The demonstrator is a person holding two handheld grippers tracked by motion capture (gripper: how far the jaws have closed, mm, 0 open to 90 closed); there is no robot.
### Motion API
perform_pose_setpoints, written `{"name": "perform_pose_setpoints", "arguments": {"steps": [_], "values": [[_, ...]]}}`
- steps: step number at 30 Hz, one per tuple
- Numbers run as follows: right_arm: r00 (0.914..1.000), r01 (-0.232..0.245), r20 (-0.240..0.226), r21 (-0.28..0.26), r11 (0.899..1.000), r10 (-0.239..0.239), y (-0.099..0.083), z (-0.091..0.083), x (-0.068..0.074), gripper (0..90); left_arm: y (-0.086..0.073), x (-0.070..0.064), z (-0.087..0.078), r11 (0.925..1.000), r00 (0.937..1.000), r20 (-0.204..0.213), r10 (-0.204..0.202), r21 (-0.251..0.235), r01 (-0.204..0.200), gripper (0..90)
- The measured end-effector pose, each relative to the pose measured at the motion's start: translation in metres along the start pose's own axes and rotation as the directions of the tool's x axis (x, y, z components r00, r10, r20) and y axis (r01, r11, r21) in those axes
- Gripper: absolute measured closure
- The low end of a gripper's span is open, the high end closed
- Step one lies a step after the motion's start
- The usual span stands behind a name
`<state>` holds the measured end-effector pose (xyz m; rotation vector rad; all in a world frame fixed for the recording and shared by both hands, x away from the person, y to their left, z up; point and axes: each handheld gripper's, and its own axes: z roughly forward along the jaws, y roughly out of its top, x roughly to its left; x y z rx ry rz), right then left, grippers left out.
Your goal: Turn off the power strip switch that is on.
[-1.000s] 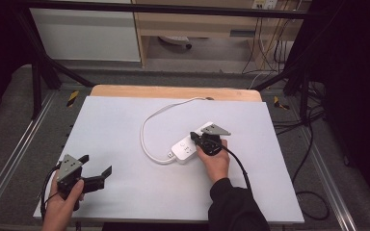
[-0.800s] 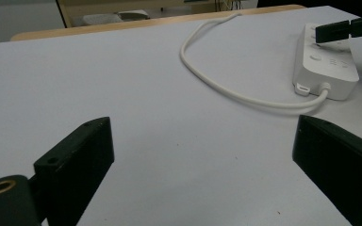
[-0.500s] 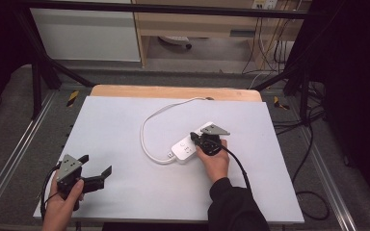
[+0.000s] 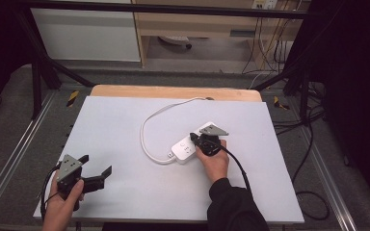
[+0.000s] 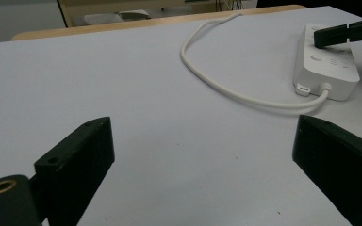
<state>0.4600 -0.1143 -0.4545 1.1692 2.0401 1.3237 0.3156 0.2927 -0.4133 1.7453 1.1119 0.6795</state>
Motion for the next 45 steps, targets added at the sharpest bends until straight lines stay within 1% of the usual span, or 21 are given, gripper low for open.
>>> {"name": "perform_pose_setpoints", "arguments": {"steps": [5,10,13,17,19,28,31,33,35,36,41,42,43,44,45], "values": [[0.9999,0.012,0.001,0.009,1.0,-0.012,0.001,0.0,0.001,90.0,0.0,0.0,0.0,1.0,1.0,-0.002,-0.002,0.001,0.002,6.1],[0.9999,-0.01,-0.004,0.01,1.0,0.01,0.001,0.0,-0.001,90.0,0.0,0.0,0.0,1.0,1.0,0.001,-0.003,0.005,0.003,6.1],[0.9999,-0.012,0.001,0.011,1.0,0.012,0.001,0.0,0.0,90.0,-0.001,0.0,0.0,1.0,1.0,0.0,-0.001,0.006,0.001,6.1],[0.9998,-0.017,-0.004,0.015,1.0,0.017,0.002,0.0,-0.001,90.0,-0.001,0.0,0.0,1.0,1.0,-0.003,-0.002,0.006,0.002,6.1],[0.9999,-0.009,-0.003,0.01,1.0,0.009,0.001,0.0,-0.001,90.0,-0.001,0.0,0.0,1.0,1.0,-0.004,-0.002,0.008,0.002,6.1],[0.9999,-0.009,0.01,0.008,1.0,0.009,0.001,0.001,0.001,90.0,-0.001,0.0,0.0,1.0,1.0,-0.002,-0.007,0.006,0.007,6.2],[0.9998,-0.011,0.016,0.015,1.0,0.011,0.002,0.001,0.002,90.0,-0.001,0.0,0.0,1.0,1.0,-0.002,-0.003,0.009,0.003,6.2],[0.9997,-0.001,0.025,0.027,1.0,0.0,0.004,0.001,0.003,90.0,-0.001,0.0,0.0,0.9999,1.0,-0.002,-0.002,0.011,0.002,6.2],[0.9997,-0.001,0.024,0.027,1.0,0.0,0.004,0.001,0.003,90.0,-0.001,0.0,0.0,0.9999,1.0,-0.001,-0.004,0.011,0.004,6.2],[0.9997,-0.009,0.023,0.028,1.0,0.008,0.004,0.001,0.003,90.0,-0.001,0.0,0.0,0.9999,1.0,-0.003,-0.002,0.012,0.002,6.2],[0.9996,0.005,0.028,0.022,1.0,-0.005,0.003,0.001,0.004,90.0,-0.001,0.0,0.001,0.9999,1.0,-0.006,0.001,0.012,0.0,6.2],[0.9999,0.001,0.011,0.018,1.0,-0.001,0.002,0.001,0.004,90.0,-0.001,0.0,0.001,0.9999,1.0,-0.004,0.001,0.013,-0.001,6.3],[0.9999,0.001,0.011,0.018,1.0,-0.001,0.002,0.001,0.004,90.0,-0.001,0.0,0.001,0.9999,1.0,-0.004,0.0,0.014,0.0,6.3],[0.9998,0.013,0.014,0.015,1.0,-0.013,0.002,0.002,0.008,90.0,-0.001,0.0,0.001,0.9999,1.0,-0.003,-0.001,0.015,0.001,6.4],[0.9922,0.097,0.075,0.032,0.995,-0.1,0.003,0.002,0.013,90.0,-0.001,0.0,0.001,0.9999,1.0,-0.003,-0.001,0.015,0.001,6.4]]}}
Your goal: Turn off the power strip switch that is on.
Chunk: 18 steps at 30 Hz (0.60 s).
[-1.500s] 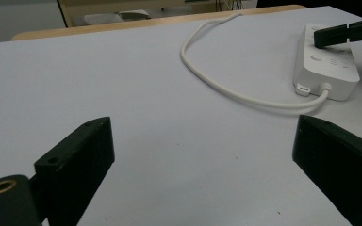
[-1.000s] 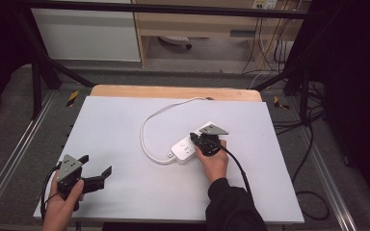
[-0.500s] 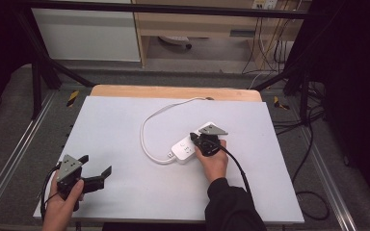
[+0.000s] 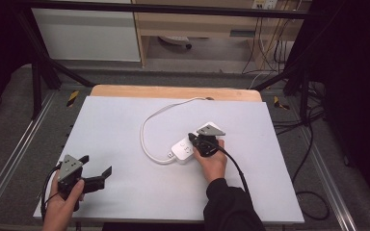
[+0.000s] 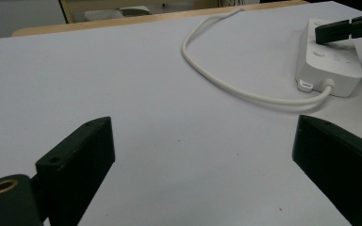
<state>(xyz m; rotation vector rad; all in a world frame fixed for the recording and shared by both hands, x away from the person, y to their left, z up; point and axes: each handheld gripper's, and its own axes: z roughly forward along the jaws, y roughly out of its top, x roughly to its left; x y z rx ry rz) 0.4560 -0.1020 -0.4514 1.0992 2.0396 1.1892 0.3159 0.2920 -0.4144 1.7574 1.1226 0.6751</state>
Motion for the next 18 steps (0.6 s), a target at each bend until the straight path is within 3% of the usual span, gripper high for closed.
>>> {"name": "perform_pose_setpoints", "arguments": {"steps": [1,2,3,4,6,7,11,17,18], "values": [[0.9942,0.075,0.075,0.02,0.997,-0.077,0.0021,0.0004,0.003,90.0,-0.0001,-0.0002,0.0,1.0,1.0,0.002,-0.003,0.001,0.003,6.4],[0.9944,0.075,0.073,0.015,0.997,-0.076,0.0022,0.0018,0.0034,90.0,-0.0004,0.0003,-0.0008,1.0,1.0,-0.005,-0.001,-0.002,0.001,6.4],[0.9995,0.015,0.026,0.003,1.0,-0.015,0.0017,0.0029,0.0005,90.0,-0.0004,0.0003,-0.0008,1.0,1.0,-0.005,-0.001,-0.002,0.001,6.3],[0.9993,-0.036,-0.005,-0.008,0.999,0.036,0.0002,0.0031,-0.0028,90.0,-0.0004,0.0006,-0.001,1.0,1.0,-0.004,0.001,-0.002,-0.001,6.3],[0.9991,-0.041,-0.011,-0.013,0.999,0.041,-0.0007,0.0028,-0.0037,90.0,-0.0004,0.001,-0.0003,1.0,1.0,-0.002,-0.004,-0.002,0.004,6.3],[0.9998,-0.011,-0.015,-0.008,1.0,0.011,-0.0001,0.0019,-0.0008,90.0,-0.0005,0.0012,0.0004,1.0,1.0,0.0,-0.005,0.002,0.005,6.4],[0.9996,-0.02,-0.018,-0.009,1.0,0.02,-0.0003,0.002,0.0013,90.0,-0.0004,0.0006,0.0001,1.0,1.0,-0.001,-0.004,0.002,0.004,6.4],[0.9983,-0.05,-0.03,-0.01,0.999,0.049,-0.0005,0.0021,-0.001,90.0,-0.0004,0.0008,-0.0006,1.0,1.0,-0.004,-0.003,-0.002,0.003,6.4],[0.996,-0.081,-0.038,-0.016,0.997,0.081,-0.0014,0.0027,-0.0026,90.0,-0.0004,0.001,-0.0004,1.0,1.0,-0.004,-0.004,-0.002,0.004,6.4]]}}
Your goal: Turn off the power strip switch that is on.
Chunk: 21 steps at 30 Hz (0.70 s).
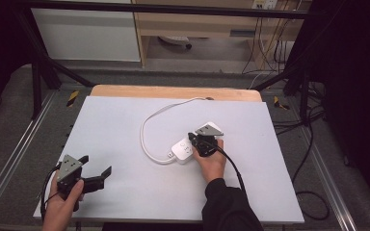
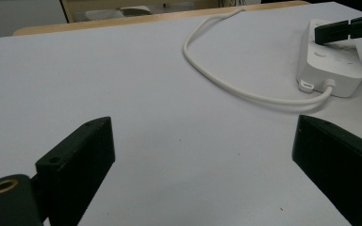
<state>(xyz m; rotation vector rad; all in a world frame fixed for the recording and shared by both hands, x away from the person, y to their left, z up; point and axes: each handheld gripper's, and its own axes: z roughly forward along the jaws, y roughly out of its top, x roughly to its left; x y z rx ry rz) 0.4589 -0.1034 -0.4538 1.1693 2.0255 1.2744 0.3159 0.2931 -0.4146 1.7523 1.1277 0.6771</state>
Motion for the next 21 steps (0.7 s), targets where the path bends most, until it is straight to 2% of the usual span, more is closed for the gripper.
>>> {"name": "perform_pose_setpoints", "arguments": {"steps": [5,6,12,21], "values": [[0.9999,-0.014,-0.008,-0.006,1.0,0.014,-0.001,0.0003,-0.0026,90.0,-0.0001,0.0001,0.0,1.0,1.0,0.0,0.0,0.001,0.0,6.4],[0.9994,-0.031,-0.017,-0.013,0.999,0.031,-0.0017,0.0003,-0.0036,90.0,0.0,-0.0001,-0.0001,1.0,1.0,-0.001,0.0,0.001,0.0,6.4],[0.9989,-0.04,-0.026,-0.018,0.999,0.04,-0.0029,0.0002,-0.005,90.0,0.0,-0.0005,0.0,1.0,1.0,0.0,0.0,0.001,0.0,6.4],[0.9996,-0.019,-0.022,-0.017,1.0,0.019,-0.0038,0.0004,-0.0048,90.0,0.0001,-0.0003,-0.0004,1.0,1.0,-0.001,0.002,-0.002,-0.002,6.4]]}}
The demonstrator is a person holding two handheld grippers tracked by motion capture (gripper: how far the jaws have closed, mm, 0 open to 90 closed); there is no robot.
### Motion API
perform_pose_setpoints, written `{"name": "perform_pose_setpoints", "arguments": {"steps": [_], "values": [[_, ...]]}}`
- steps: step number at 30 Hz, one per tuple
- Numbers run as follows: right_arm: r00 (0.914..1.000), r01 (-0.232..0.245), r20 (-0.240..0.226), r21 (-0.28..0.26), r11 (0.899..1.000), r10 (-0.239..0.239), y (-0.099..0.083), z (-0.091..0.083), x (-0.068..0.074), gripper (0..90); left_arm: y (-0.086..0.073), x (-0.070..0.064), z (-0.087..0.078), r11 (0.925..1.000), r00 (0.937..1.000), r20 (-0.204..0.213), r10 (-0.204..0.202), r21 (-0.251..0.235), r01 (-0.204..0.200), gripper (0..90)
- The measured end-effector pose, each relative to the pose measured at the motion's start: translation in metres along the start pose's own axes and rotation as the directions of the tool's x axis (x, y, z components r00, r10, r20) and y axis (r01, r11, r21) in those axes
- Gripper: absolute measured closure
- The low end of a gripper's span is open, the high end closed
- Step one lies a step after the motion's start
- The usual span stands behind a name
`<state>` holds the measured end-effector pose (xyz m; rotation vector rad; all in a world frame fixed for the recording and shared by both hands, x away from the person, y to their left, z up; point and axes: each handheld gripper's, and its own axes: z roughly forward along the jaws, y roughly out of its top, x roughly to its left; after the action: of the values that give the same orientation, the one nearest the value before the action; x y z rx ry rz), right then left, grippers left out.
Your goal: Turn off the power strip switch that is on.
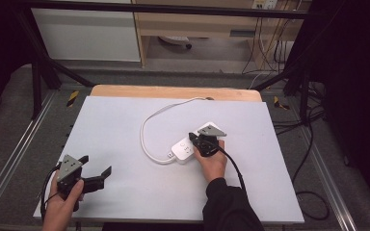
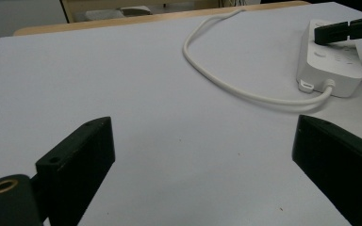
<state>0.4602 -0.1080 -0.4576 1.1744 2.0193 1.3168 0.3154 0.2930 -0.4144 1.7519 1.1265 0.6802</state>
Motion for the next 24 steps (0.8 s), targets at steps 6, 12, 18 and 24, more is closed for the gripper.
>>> {"name": "perform_pose_setpoints", "arguments": {"steps": [6,12,18,24], "values": [[1.0,-0.005,0.0,0.007,1.0,0.005,0.0011,-0.0002,0.0003,90.0,-0.0001,0.0008,0.0005,1.0,1.0,0.001,-0.003,0.0,0.003,6.4],[0.9999,-0.014,-0.001,0.001,1.0,0.014,0.0004,-0.0002,-0.0003,90.0,-0.0001,0.0003,0.0006,1.0,1.0,0.001,-0.002,0.002,0.002,6.4],[1.0,-0.007,-0.007,0.007,1.0,0.007,0.0013,-0.001,-0.0004,90.0,-0.0004,0.0007,0.0014,1.0,1.0,0.003,-0.002,0.008,0.001,6.4],[0.9997,-0.016,-0.017,0.019,1.0,0.016,0.0033,-0.0009,-0.0013,90.0,-0.0004,0.0005,0.0015,0.9999,1.0,0.002,-0.002,0.011,0.002,6.4]]}}
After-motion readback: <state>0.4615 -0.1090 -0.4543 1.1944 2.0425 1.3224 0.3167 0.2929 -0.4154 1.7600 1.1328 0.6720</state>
